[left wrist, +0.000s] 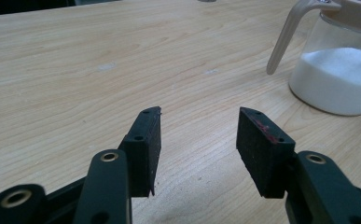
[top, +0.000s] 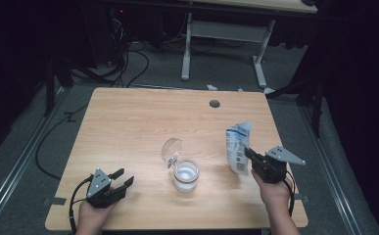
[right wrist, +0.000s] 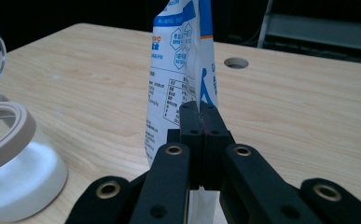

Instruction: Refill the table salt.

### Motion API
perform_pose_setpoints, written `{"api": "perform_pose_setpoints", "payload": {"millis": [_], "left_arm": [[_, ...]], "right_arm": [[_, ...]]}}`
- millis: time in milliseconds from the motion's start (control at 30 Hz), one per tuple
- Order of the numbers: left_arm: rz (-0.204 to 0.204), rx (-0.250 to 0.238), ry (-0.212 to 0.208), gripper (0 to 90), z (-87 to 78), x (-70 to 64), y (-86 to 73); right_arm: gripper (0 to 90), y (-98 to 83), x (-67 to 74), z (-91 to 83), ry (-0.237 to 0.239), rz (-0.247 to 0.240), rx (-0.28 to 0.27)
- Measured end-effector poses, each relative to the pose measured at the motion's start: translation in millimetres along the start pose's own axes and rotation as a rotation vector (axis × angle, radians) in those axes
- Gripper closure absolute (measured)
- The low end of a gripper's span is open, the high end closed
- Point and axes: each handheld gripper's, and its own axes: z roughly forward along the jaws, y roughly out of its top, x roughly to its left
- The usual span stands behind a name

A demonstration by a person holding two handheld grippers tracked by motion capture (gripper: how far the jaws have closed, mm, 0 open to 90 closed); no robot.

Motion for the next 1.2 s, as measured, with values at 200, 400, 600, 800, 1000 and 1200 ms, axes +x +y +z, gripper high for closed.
{"api": "perform_pose_setpoints", "payload": {"millis": [200,400,600,800,1000,1200], "left_arm": [[0.019,-0.006,0.015,50.2,-1.5,-4.2,0.9],[0.013,-0.007,0.035,50.1,-1.5,-8.2,2.0],[0.025,-0.003,0.045,50.1,-1.8,-13.5,2.1],[0.023,-0.013,0.041,50.1,-3.6,-13.1,2.0],[0.019,-0.010,0.034,50.0,-5.8,-10.5,1.0],[0.014,-0.014,0.038,50.0,-10.0,-7.2,-0.2]], "right_arm": [[90.0,-13.6,-2.9,3.6,0.006,0.021,-0.076],[90.0,-24.1,-10.4,7.3,0.010,0.035,-0.133],[90.0,-25.2,-20.0,14.9,0.020,0.037,-0.146],[90.0,-26.9,-21.8,21.7,0.016,0.033,-0.159],[90.0,-34.4,-19.6,28.8,0.006,0.006,-0.142],[89.8,-39.3,-16.5,25.5,-0.002,-0.003,-0.140]]}}
